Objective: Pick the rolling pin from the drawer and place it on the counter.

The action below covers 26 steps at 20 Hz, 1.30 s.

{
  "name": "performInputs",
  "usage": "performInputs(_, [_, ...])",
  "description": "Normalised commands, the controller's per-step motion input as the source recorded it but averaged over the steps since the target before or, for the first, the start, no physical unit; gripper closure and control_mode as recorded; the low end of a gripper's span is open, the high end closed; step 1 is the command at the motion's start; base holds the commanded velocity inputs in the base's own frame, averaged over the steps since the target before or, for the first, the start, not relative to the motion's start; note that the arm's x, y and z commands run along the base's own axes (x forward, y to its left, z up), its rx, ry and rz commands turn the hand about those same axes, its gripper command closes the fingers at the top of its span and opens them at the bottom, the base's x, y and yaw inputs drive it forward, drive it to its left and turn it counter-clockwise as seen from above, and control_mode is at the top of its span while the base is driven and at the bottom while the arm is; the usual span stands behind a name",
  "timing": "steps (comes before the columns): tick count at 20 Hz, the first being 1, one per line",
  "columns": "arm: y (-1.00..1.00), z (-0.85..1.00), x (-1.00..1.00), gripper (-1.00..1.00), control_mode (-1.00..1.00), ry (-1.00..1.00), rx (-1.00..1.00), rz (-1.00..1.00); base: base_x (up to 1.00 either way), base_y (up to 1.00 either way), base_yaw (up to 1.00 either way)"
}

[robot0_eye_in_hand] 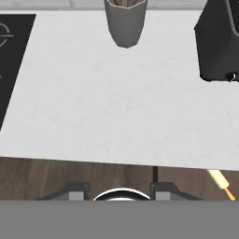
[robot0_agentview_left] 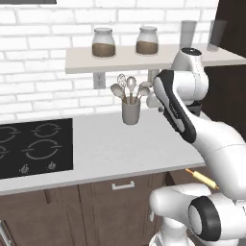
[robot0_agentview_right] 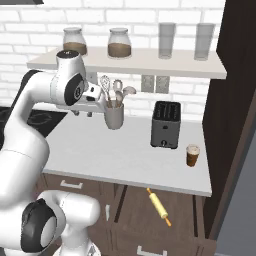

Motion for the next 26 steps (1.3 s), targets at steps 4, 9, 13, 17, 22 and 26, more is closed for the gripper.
performInputs(4, [0.00, 0.00, -0.59, -1.00, -1.00, -0.08, -0.01, 0.00, 0.00, 0.00, 0.00])
performInputs(9, [0.00, -0.08, -1.00, -1.00, -1.00, -0.14, -0.03, 0.00, 0.00, 0.00, 0.00])
performInputs(13, [0.00, -0.16, -0.98, -1.00, -1.00, -0.26, -0.02, -0.01, 0.00, 0.00, 0.00])
performInputs(17, [0.00, -0.14, -0.64, -1.00, -1.00, -0.18, 0.00, -0.08, 0.00, 0.00, 0.00])
performInputs(22, [0.00, -0.27, -0.10, -1.00, -1.00, -0.13, 0.02, -0.16, 0.00, 0.00, 0.00])
performInputs(26, [0.00, 0.00, 0.00, -1.00, 1.00, 0.00, 0.00, 0.00, -0.21, 0.51, -0.36])
